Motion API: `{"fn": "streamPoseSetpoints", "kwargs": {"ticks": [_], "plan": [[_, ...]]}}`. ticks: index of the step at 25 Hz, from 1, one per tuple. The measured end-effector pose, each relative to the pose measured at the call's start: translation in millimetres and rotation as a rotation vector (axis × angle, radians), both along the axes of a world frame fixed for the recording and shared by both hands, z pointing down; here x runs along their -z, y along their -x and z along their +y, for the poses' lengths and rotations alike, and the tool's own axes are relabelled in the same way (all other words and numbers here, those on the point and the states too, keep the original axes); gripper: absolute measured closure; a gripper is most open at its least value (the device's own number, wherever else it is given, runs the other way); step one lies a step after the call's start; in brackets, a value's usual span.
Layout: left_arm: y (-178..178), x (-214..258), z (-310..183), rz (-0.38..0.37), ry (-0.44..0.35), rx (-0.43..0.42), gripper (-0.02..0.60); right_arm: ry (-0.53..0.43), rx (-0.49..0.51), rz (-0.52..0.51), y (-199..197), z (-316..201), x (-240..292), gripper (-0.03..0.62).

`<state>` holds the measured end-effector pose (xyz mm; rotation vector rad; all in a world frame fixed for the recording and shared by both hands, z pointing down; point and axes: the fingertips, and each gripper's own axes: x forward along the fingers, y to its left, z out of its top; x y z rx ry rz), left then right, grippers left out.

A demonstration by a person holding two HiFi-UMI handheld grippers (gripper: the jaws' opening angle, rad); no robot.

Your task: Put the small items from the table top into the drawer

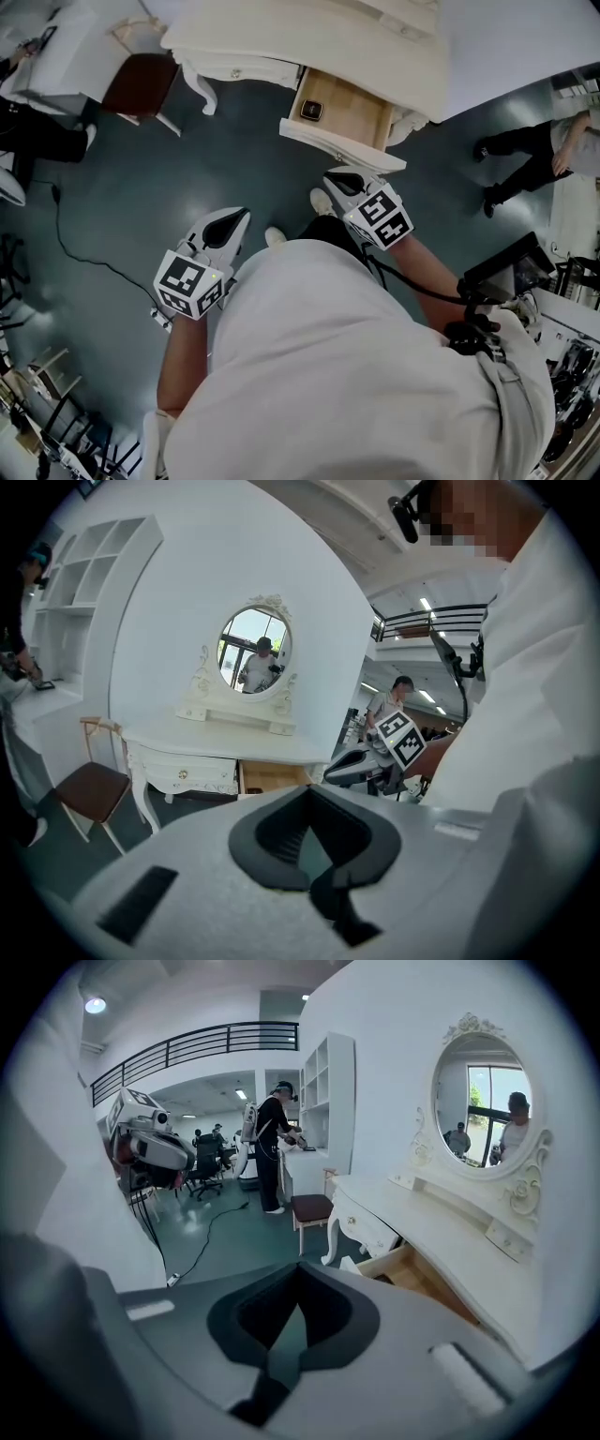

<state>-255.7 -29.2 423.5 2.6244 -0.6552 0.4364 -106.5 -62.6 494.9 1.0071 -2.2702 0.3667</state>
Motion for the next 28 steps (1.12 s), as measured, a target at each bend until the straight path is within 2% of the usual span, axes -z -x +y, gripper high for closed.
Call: {"fn": "streamPoseSetpoints", "kwargs": {"ticks": [14, 28], "plan": [[21.2, -9.1, 4.3, -0.005, 0.012, 0.028, 0.581, -0.037, 0.06, -0.012, 35.5, -4.0, 10.4, 0.594], [6.8, -12.5, -8.7, -0.012, 0.037, 0.009, 0.581, -0.032, 0.085, 0.003, 28.6, -15.1, 6.5, 0.594]]}}
